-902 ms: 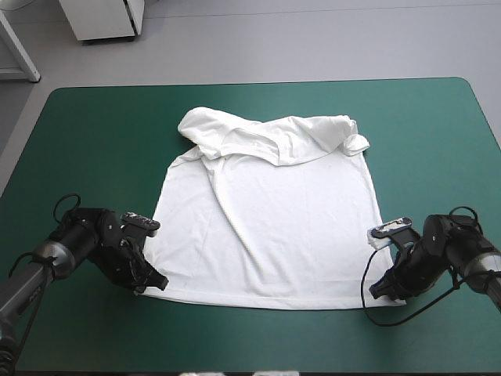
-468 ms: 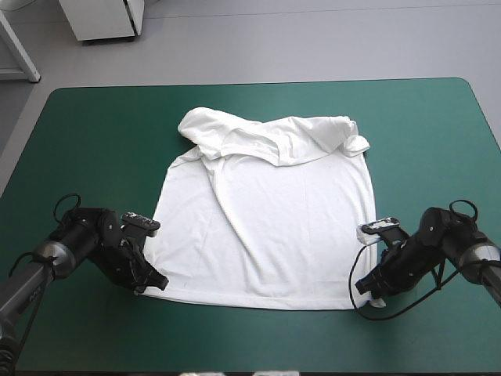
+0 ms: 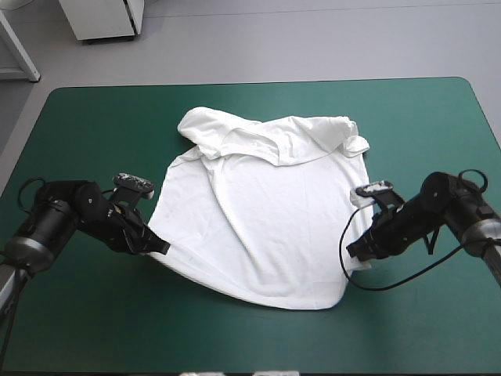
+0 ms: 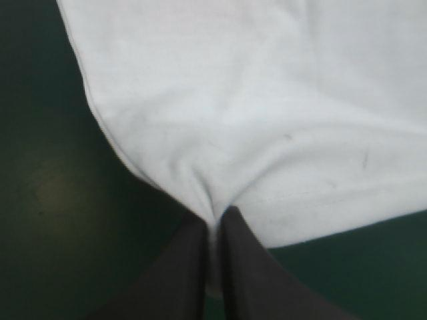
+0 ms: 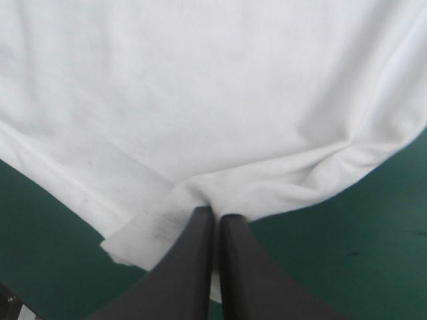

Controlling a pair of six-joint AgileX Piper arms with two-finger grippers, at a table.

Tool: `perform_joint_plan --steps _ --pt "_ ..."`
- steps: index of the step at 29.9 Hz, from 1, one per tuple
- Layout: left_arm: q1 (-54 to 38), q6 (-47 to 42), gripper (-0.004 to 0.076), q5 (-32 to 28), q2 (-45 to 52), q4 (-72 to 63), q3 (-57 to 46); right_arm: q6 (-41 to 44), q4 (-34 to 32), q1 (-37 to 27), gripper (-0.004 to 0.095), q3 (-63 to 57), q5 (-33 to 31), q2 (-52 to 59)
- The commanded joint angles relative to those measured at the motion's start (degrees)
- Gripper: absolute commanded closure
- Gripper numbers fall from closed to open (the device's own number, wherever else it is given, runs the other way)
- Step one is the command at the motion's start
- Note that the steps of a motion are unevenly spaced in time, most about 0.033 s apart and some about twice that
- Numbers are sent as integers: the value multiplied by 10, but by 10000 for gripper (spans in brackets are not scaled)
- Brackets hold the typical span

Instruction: Fold the cloth

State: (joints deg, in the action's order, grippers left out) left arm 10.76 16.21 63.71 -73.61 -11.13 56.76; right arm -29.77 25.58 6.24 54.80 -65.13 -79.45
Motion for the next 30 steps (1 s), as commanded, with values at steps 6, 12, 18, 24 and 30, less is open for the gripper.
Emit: perform_joint_plan --steps 6,12,18,24,30 --pt "1 -2 733 92 97 -72 166 38 27 2 925 232 -65 65" --pt "1 -2 733 74 136 -101 329 56 33 2 925 412 -62 97" --pt "1 25 733 11 127 -143 526 79 34 2 925 587 -18 93" --pt "1 29 733 -38 103 -140 667 85 36 2 925 731 62 80" --pt "1 58 733 -136 97 -138 712 85 38 2 925 780 165 78"
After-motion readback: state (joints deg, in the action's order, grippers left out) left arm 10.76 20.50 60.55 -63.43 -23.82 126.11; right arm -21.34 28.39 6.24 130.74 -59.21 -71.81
